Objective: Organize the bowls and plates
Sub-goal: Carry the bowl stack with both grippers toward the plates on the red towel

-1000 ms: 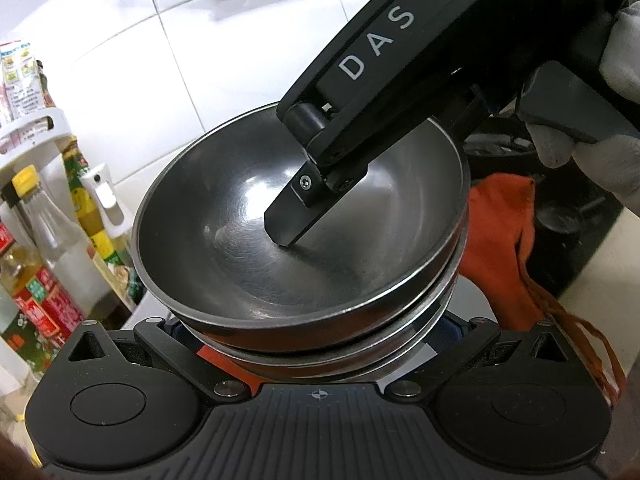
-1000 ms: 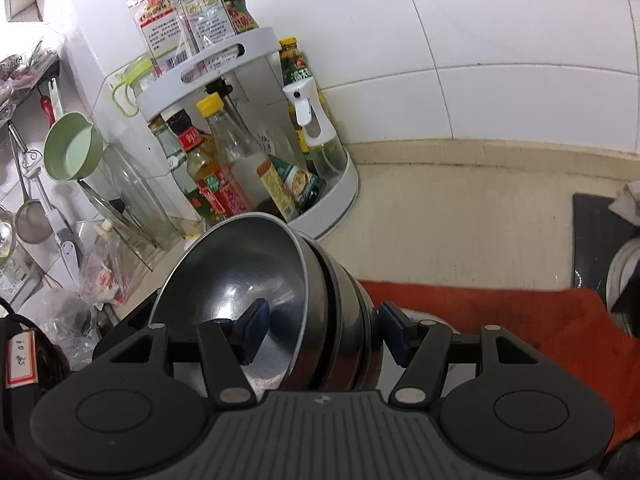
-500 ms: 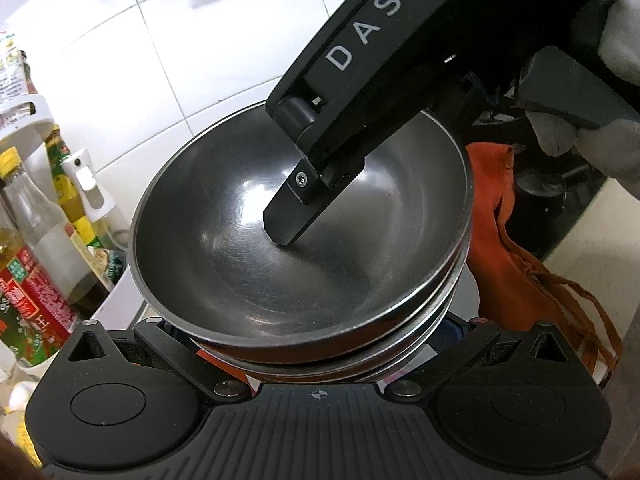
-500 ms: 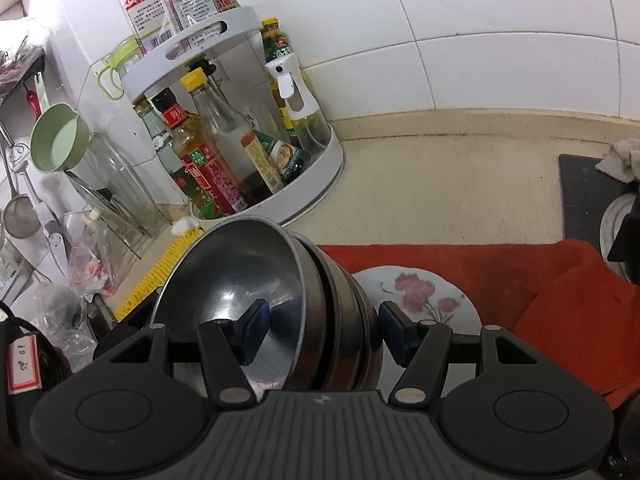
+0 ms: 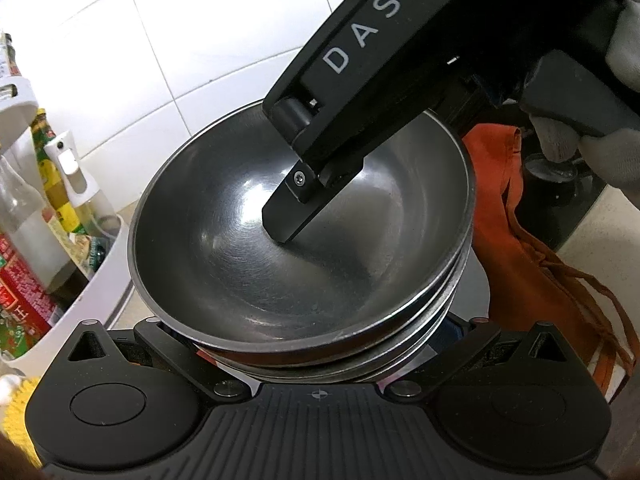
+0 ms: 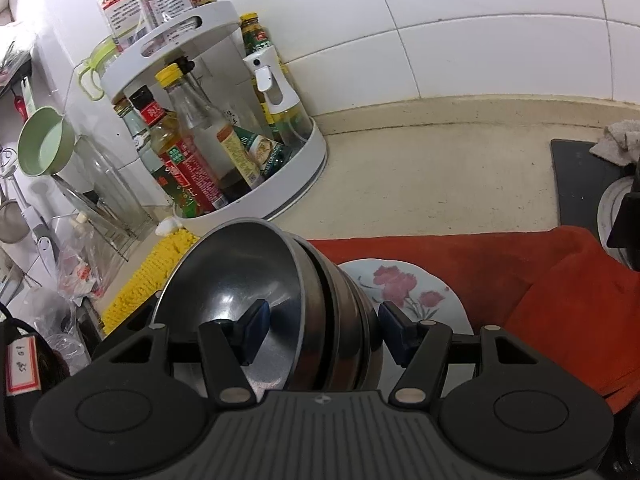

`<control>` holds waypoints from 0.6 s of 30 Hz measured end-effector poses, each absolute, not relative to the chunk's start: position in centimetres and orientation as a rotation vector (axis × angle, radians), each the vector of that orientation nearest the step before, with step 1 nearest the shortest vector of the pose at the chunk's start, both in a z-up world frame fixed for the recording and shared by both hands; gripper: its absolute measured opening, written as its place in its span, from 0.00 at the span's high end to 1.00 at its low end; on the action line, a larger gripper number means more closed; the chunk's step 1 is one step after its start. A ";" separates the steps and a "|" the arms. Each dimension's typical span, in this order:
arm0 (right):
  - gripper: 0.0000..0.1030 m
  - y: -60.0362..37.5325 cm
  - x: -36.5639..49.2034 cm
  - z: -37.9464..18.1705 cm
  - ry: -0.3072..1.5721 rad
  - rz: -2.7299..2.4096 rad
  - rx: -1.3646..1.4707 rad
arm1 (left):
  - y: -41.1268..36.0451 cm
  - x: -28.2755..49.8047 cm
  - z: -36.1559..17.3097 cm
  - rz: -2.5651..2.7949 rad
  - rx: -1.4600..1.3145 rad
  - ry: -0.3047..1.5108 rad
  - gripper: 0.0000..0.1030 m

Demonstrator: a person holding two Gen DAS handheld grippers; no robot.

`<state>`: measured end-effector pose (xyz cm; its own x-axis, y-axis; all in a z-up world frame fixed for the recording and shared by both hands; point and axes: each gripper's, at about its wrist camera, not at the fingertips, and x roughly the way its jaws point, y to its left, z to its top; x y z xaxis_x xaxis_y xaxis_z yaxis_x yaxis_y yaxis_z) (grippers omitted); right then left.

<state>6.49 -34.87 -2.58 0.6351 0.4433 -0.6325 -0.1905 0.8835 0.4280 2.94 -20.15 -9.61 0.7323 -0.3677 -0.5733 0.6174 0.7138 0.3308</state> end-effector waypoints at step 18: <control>0.49 -35.8 8.8 -4.7 0.850 0.409 0.363 | -19.1 6.2 -8.9 -0.597 0.478 0.622 0.00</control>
